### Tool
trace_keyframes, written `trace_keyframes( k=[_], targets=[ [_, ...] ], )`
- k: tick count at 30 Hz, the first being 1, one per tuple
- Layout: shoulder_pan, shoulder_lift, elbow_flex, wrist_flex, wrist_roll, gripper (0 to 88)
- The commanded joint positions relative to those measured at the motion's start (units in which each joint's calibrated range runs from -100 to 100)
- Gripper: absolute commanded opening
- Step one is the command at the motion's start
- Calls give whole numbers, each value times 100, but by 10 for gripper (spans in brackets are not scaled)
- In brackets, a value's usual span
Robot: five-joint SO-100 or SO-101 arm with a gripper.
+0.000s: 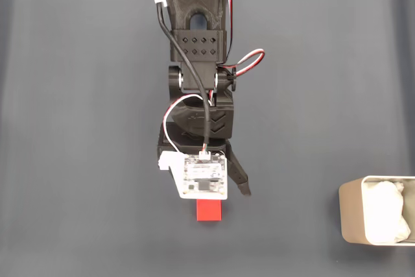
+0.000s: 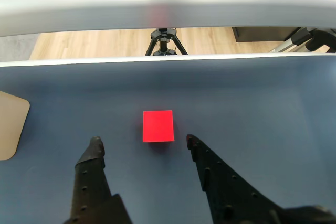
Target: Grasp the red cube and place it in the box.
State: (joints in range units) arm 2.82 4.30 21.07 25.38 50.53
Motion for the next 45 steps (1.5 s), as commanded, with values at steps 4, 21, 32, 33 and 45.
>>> trace_keyframes(
  k=[4,21,32,33,45],
  targets=[
    [-76,133,-364,-267,68,367],
    [-140,558,-473,-505,29,368],
    [-147,705,-473,-644,0,368],
    [-147,714,-473,-661,-5,368],
    [-147,896,-492,-784,-5,368]
  ],
)
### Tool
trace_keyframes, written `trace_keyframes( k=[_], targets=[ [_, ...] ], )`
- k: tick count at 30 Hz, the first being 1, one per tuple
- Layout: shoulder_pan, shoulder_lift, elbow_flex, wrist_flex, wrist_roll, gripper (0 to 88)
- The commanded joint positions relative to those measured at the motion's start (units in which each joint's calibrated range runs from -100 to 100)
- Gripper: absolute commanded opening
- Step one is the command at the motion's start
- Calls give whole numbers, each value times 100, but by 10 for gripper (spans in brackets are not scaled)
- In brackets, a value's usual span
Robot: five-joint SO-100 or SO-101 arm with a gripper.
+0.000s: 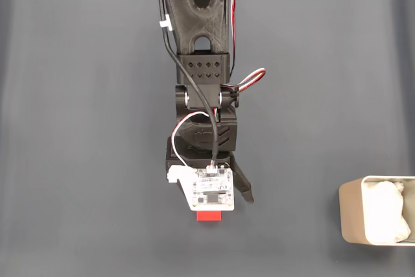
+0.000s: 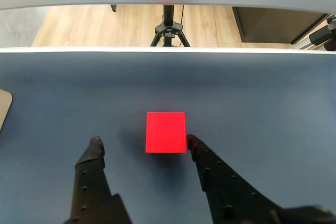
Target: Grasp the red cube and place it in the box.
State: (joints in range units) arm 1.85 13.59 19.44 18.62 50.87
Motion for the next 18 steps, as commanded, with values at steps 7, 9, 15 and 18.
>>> trace_keyframes(
  k=[7,9,15,18],
  targets=[
    [-58,88,-356,-189,-39,369],
    [-58,114,-365,-198,-39,369],
    [-58,218,-466,-206,-34,370],
    [-58,279,-557,-206,-29,370]
  ],
)
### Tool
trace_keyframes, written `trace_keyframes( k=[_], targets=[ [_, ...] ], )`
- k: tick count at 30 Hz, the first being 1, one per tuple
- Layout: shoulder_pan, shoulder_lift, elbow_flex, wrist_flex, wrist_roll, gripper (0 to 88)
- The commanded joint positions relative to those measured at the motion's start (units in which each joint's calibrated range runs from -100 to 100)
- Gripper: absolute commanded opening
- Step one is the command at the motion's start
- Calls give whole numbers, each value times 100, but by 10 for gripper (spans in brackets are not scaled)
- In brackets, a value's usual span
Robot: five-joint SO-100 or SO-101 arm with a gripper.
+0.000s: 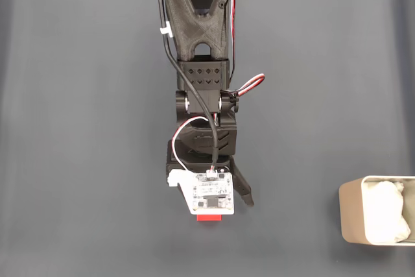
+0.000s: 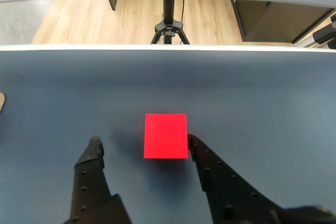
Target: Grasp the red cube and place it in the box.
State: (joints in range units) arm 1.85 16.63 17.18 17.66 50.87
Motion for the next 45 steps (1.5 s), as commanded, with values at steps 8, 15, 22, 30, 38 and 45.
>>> trace_keyframes(
  k=[8,15,22,30,38,45],
  targets=[
    [-79,70,-532,-110,-54,370],
    [-86,96,-550,-94,-44,367],
    [-93,122,-550,-110,-29,361],
    [-100,122,-541,-45,49,202],
    [-100,18,-495,4,73,106],
    [-107,-77,-486,29,73,55]
  ],
)
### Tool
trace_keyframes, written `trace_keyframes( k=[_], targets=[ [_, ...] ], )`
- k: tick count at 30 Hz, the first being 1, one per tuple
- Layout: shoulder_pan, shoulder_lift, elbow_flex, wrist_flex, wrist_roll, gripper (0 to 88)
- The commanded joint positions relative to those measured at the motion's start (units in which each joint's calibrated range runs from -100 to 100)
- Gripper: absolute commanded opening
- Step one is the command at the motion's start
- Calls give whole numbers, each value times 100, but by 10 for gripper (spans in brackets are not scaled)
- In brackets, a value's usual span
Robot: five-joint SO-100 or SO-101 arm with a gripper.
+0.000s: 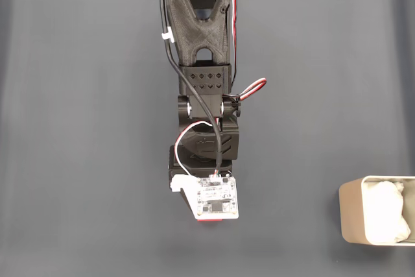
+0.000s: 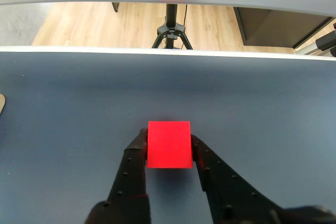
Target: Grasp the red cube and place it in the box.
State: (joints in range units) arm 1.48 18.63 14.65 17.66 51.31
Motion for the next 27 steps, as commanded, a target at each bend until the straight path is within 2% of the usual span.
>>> trace_keyframes(
  k=[1,16,27],
  targets=[
    [-77,-294,-233,54,24,44],
    [-92,-528,-224,242,10,10],
    [-354,-1187,-844,1004,-49,0]
  ],
)
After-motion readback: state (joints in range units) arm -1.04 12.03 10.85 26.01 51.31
